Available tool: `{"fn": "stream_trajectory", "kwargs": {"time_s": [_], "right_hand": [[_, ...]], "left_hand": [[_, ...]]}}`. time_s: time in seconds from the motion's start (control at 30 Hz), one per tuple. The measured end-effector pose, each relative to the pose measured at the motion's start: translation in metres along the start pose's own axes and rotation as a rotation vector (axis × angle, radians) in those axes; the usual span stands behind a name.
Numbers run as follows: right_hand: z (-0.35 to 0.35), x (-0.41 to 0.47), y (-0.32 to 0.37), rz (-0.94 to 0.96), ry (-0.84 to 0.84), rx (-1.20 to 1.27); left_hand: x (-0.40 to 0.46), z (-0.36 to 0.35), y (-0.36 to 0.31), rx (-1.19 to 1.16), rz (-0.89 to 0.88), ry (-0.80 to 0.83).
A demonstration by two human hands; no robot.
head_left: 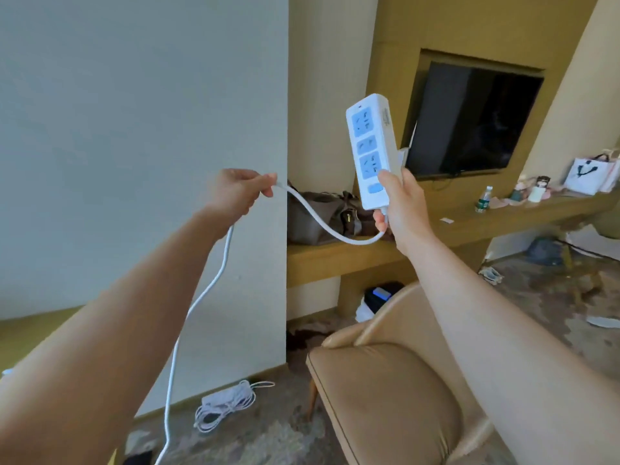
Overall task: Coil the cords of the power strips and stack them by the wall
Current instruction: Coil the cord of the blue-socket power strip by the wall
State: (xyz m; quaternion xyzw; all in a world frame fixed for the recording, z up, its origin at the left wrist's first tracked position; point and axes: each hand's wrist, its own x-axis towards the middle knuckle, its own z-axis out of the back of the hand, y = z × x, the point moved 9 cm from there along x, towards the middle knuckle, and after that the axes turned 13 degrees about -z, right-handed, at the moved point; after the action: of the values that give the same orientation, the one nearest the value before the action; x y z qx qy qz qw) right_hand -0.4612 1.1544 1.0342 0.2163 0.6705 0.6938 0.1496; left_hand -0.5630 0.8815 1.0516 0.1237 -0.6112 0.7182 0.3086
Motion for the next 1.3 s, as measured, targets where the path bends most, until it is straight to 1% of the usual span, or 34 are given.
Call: {"fn": "stream_trajectory", "kwargs": {"time_s": [0.07,0.17,0.23,0.33,0.37,0.47,0.57,0.63,0.73,0.83,0.9,1.13,1.2,1.3], "right_hand": [[-0.015,0.029,-0.010,-0.014,0.054,-0.016],[-0.047,0.077,-0.047,-0.059,0.170,-0.078],[-0.079,0.107,-0.085,-0.099,0.269,-0.136],[-0.134,0.147,-0.157,-0.161,0.451,-0.232],[-0.156,0.159,-0.189,-0.190,0.520,-0.267],[-0.210,0.177,-0.265,-0.250,0.691,-0.345],[-0.260,0.185,-0.329,-0.300,0.852,-0.468],[-0.286,0.187,-0.357,-0.333,0.917,-0.505],[-0.322,0.190,-0.382,-0.388,0.981,-0.469],[-0.349,0.196,-0.404,-0.408,1.003,-0.477],[-0.366,0.203,-0.411,-0.389,1.008,-0.505],[-0.435,0.223,-0.423,-0.287,1.057,-0.583],[-0.448,0.217,-0.442,-0.285,1.087,-0.627],[-0.461,0.212,-0.495,-0.310,1.083,-0.712]], "left_hand": [[0.004,-0.001,0.035,0.058,0.070,0.018],[-0.010,0.000,0.117,0.082,0.252,0.020],[-0.033,0.000,0.175,0.065,0.389,0.002],[-0.074,0.002,0.250,0.143,0.570,-0.028],[-0.088,0.005,0.274,0.172,0.627,-0.071],[-0.123,0.020,0.313,0.233,0.746,-0.171],[-0.158,0.027,0.339,0.273,0.856,-0.207],[-0.183,0.027,0.349,0.260,0.924,-0.221],[-0.210,0.033,0.359,0.310,0.983,-0.269],[-0.229,0.037,0.378,0.392,1.028,-0.265],[-0.238,0.038,0.394,0.420,1.063,-0.265],[-0.243,0.079,0.458,0.474,1.153,-0.406],[-0.248,0.085,0.485,0.454,1.185,-0.406],[-0.261,0.091,0.530,0.434,1.212,-0.402]]}}
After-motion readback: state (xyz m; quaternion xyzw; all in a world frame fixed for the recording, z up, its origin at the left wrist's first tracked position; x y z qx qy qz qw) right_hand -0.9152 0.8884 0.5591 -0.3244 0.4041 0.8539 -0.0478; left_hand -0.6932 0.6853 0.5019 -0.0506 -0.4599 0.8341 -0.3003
